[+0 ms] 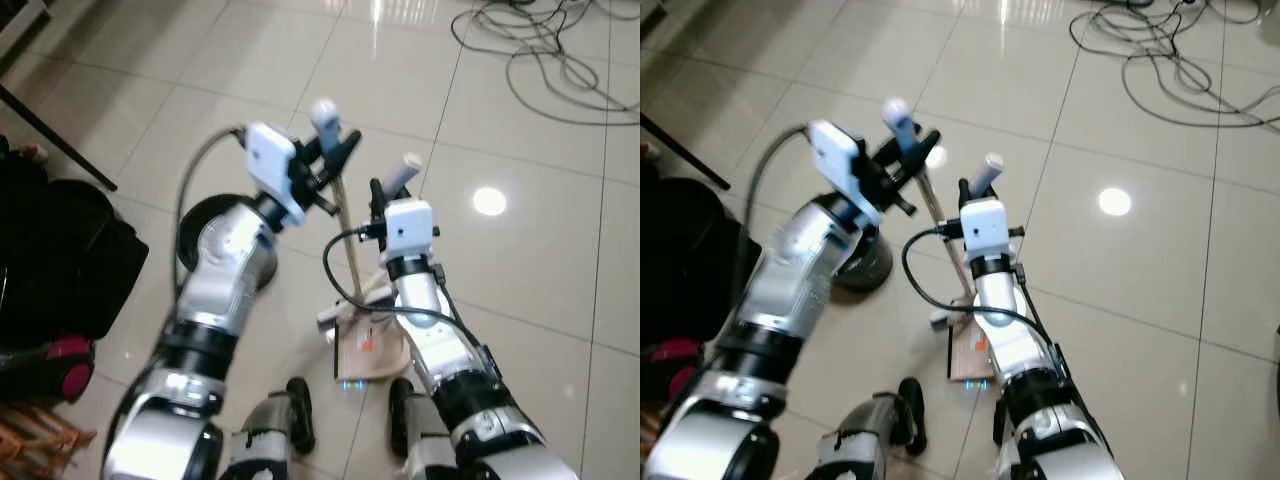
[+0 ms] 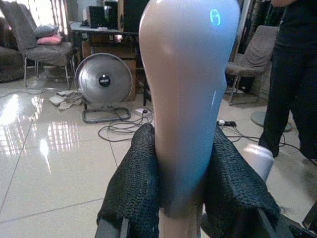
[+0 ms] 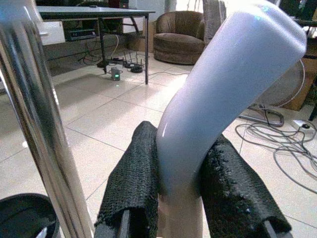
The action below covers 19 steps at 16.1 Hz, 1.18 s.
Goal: Sweep floor
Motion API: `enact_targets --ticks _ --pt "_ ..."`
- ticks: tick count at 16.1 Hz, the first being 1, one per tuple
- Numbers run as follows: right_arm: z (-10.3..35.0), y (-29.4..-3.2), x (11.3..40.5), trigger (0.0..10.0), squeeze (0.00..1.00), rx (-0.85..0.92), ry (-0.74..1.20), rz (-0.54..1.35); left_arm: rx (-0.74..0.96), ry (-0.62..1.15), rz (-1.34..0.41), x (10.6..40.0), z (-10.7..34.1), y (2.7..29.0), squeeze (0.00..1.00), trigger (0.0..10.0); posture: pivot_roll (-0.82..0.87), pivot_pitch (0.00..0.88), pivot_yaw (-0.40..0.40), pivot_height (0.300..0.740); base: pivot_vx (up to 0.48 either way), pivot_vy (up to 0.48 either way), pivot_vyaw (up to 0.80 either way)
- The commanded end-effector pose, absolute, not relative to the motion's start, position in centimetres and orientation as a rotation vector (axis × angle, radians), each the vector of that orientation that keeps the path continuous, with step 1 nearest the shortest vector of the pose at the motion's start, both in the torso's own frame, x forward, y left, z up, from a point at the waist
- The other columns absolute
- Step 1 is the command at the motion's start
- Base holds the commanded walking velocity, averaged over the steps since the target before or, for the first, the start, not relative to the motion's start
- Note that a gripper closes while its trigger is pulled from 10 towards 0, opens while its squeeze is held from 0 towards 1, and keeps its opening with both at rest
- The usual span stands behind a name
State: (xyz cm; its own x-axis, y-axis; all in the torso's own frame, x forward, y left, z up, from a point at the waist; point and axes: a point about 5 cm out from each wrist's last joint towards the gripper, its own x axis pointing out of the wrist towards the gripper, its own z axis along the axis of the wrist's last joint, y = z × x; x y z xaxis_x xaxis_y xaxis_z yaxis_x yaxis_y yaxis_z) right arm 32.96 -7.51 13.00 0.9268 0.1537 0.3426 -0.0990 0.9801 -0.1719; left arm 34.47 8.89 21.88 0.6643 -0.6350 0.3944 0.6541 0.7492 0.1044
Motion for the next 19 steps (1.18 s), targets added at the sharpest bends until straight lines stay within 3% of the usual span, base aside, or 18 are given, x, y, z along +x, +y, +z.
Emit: enact_targets --ticks 1,4,6,11,14,17,19 --pt "10.5 -7.8 32.5 10.0 0.00 -0.157 -0.246 0.141 -0.059 -0.492 -0.717 34.4 24.0 9.9 0.00 10.0 0.14 0.310 0.089 0.740 0.000 0.000 0.00" --pt "10.2 -8.6 32.5 10.0 0.00 -0.163 -0.240 0.130 0.010 -0.545 -0.647 35.4 26.8 12.5 0.00 10.0 0.13 0.311 0.090 0.740 0.000 0.000 0.00" --pt "10.1 -9.0 32.4 10.0 0.00 -0.150 -0.238 0.115 0.061 -0.541 -0.604 36.1 26.3 13.1 0.00 10.0 0.13 0.316 0.090 0.740 0.000 0.000 0.00" --pt "10.0 -8.5 32.0 10.0 0.00 -0.114 -0.233 0.128 0.114 -0.383 -0.598 36.7 20.1 9.7 0.00 10.0 0.10 0.329 0.095 0.740 0.000 0.000 0.00" --pt "10.2 -8.3 31.6 10.0 0.00 -0.045 -0.238 0.104 0.024 -0.295 -0.589 36.3 17.0 6.5 0.00 10.0 0.08 0.326 0.100 0.740 0.000 0.000 0.00" --pt "10.2 -9.1 31.6 10.0 0.00 -0.004 -0.229 0.049 -0.158 -0.344 -0.568 36.1 18.4 4.4 0.00 10.0 0.08 0.314 0.102 0.740 0.000 0.000 0.00" --pt "10.2 -9.5 31.7 10.0 0.00 0.001 -0.223 0.040 -0.236 -0.409 -0.546 36.1 20.3 4.5 0.00 10.0 0.08 0.298 0.100 0.740 0.000 0.000 0.00"
